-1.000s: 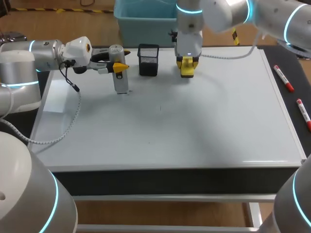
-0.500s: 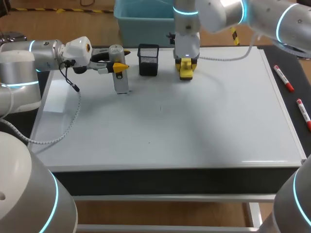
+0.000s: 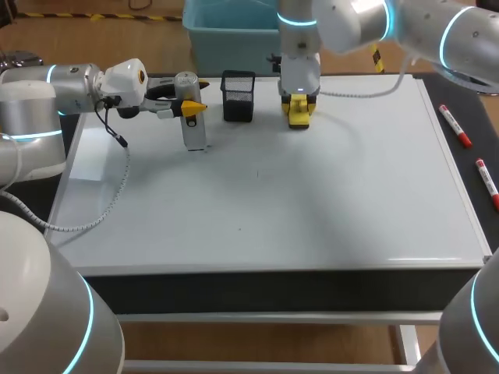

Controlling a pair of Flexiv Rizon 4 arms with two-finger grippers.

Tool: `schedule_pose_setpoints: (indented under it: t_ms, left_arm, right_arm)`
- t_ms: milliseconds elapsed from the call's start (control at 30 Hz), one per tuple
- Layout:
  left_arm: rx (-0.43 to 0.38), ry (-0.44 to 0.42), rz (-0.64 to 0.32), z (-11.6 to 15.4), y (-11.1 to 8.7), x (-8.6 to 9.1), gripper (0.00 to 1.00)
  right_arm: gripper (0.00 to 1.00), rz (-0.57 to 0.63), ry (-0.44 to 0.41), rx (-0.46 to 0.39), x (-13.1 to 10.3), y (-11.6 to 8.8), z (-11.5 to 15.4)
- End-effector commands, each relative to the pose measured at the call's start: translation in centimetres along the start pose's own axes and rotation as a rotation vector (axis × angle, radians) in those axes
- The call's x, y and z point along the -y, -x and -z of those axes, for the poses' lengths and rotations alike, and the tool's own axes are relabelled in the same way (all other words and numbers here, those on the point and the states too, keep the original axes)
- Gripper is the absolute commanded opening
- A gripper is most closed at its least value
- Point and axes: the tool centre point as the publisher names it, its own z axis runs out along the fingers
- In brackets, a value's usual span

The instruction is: Pick up the inspection probe, press it on each red-marked spot on the whiteboard one by one, put down the probe, pick up the eraser, and wipe off all the red marks.

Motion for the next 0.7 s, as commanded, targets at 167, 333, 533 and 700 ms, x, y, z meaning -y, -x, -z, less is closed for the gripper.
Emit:
schedule_pose_setpoints:
  t_ms: [167, 333, 533, 700]
  left_arm:
    - [-0.003, -0.001, 0.0, 0.0, 0.1, 0.0, 0.0]
    - [-0.003, -0.001, 0.0, 0.0, 0.1, 0.0, 0.0]
    - [-0.003, -0.001, 0.0, 0.0, 0.1, 0.0, 0.0]
    - [-0.003, -0.001, 0.0, 0.0, 0.1, 0.0, 0.0]
  right_arm:
    - [1.0, -0.025, -0.001, -0.015, 0.3, -0.4, 0.5]
    - [1.0, -0.073, -0.03, 0.009, 0.3, -1.5, 1.6]
    - [1.0, -0.293, -0.039, 0.098, 1.1, -4.6, 3.6]
    - [1.0, -0.481, -0.022, 0.27, 1.7, -7.2, 5.6]
